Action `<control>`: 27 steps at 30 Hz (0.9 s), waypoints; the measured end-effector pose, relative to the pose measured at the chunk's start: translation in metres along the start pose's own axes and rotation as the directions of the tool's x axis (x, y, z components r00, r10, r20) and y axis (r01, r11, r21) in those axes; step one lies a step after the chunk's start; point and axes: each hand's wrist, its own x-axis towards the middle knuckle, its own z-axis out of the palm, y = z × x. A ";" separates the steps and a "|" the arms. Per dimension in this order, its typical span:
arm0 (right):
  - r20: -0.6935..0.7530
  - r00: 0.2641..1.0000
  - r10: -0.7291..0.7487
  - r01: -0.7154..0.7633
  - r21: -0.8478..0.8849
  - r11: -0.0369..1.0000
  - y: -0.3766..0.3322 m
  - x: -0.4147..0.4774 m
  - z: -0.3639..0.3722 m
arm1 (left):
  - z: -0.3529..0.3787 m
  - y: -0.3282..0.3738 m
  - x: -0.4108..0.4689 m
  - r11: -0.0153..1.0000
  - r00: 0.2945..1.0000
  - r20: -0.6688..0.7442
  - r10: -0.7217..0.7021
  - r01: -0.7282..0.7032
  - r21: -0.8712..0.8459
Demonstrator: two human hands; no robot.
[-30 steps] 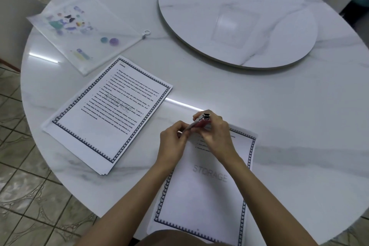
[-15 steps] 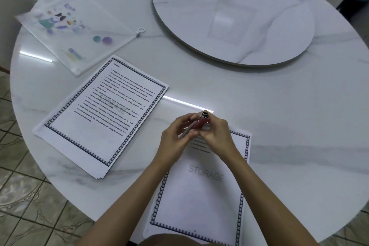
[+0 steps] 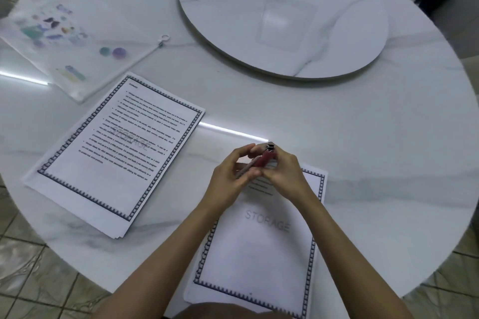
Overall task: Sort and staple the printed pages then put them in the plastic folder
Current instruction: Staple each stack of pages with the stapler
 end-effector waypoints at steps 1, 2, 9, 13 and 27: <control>0.004 1.000 -0.004 0.004 0.007 1.000 0.000 0.000 -0.001 | -0.001 -0.001 -0.001 1.000 1.000 0.007 -0.020 0.020 0.013; -0.005 1.000 -0.008 0.008 0.034 0.999 -0.001 0.000 -0.002 | -0.001 -0.002 -0.001 0.999 0.999 0.006 -0.041 0.041 0.020; -0.316 0.948 -0.027 0.090 0.186 0.978 -0.002 -0.004 -0.017 | -0.008 -0.020 -0.024 0.979 0.987 0.006 -0.162 0.160 0.129; -0.384 0.923 0.030 0.049 0.194 0.980 0.017 -0.021 -0.031 | -0.008 -0.020 -0.036 0.966 0.984 -0.014 -0.179 0.178 0.185; -0.561 0.776 0.286 -0.326 0.031 0.945 0.084 -0.122 -0.037 | -0.003 -0.032 -0.083 0.929 0.984 -0.071 -0.165 0.179 0.324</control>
